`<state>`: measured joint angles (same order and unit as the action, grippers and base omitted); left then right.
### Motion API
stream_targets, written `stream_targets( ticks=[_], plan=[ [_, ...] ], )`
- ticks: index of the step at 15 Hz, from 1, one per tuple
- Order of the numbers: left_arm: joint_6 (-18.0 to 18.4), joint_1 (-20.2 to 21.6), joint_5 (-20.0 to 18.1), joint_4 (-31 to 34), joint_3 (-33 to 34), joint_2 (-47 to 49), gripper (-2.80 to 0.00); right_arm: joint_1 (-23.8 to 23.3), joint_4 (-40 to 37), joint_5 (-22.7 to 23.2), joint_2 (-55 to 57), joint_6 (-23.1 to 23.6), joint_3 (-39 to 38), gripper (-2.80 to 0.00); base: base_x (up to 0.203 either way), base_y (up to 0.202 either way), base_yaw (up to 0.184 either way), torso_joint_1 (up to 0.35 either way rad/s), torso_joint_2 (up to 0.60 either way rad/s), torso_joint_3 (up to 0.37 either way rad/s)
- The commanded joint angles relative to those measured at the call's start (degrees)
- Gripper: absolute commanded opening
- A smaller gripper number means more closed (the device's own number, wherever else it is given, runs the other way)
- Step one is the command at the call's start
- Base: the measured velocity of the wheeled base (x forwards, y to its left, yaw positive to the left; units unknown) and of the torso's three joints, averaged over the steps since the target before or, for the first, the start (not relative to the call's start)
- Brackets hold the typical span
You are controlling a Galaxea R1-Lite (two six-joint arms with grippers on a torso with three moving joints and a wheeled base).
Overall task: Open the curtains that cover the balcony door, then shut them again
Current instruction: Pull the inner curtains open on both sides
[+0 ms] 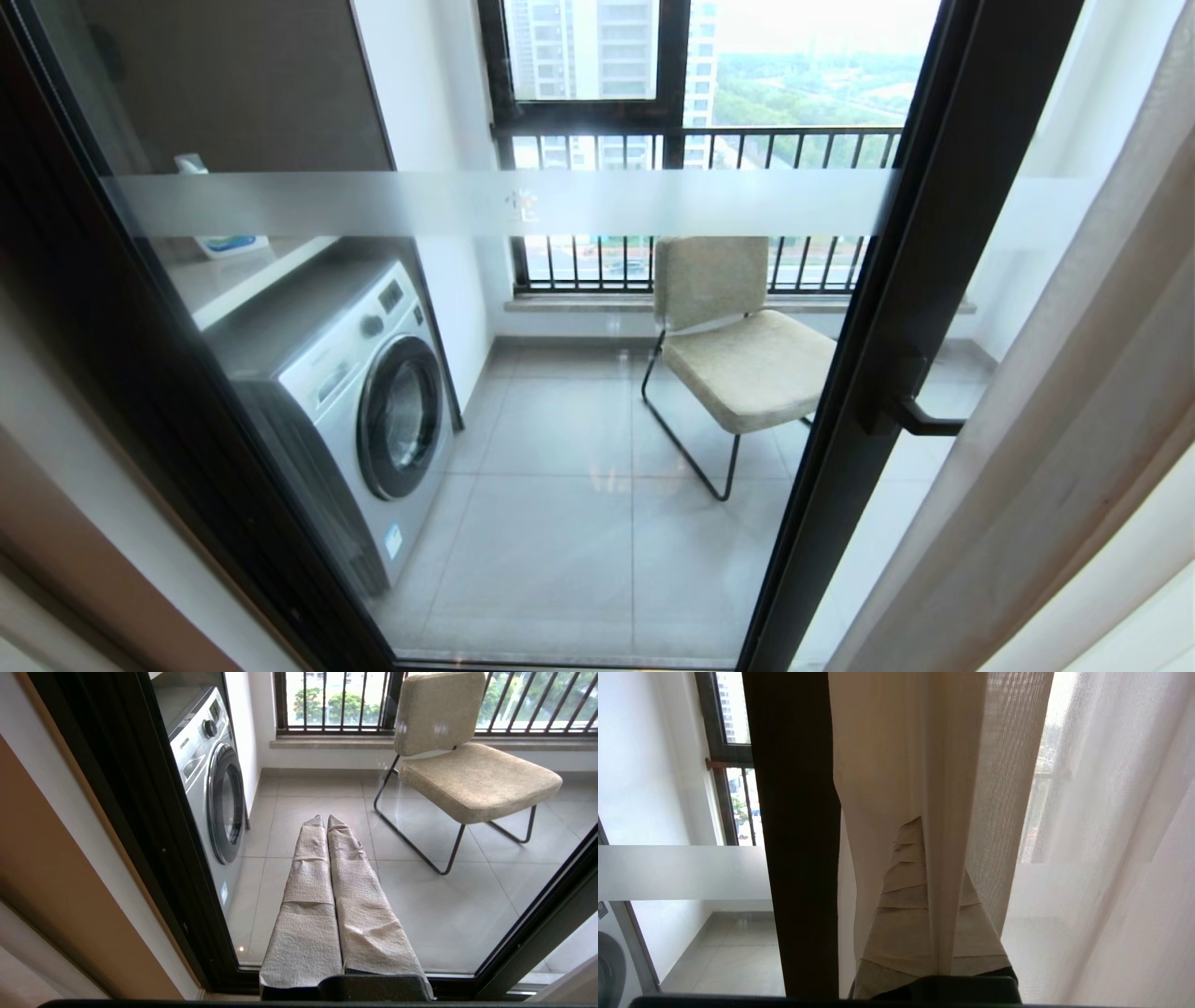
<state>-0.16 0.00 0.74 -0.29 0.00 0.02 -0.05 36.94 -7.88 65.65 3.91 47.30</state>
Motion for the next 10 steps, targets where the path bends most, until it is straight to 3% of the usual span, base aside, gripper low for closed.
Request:
stream_targets(
  ticks=[1, 5, 10],
  plan=[
    [0.0, 0.0, 0.0, -0.1, 0.0, 0.0, -2.80, 0.0, 0.2, 0.0, 0.1, 0.0, 0.0, -2.80, 0.000, 0.000, 0.000, 0.000, 0.00, 0.000],
    [0.0, 0.1, 0.0, -0.1, 0.0, 0.0, -2.80, -0.5, 0.0, -0.1, -0.7, 0.1, -0.8, -2.80, 0.000, -0.023, 0.002, 0.001, 0.00, 0.002],
    [0.0, 0.0, 0.0, -0.1, 0.0, 0.0, -2.80, -3.5, -0.2, -0.2, -1.9, 0.2, -1.6, -2.80, 0.000, -0.179, 0.006, 0.000, 0.00, 0.002]
  ],
)
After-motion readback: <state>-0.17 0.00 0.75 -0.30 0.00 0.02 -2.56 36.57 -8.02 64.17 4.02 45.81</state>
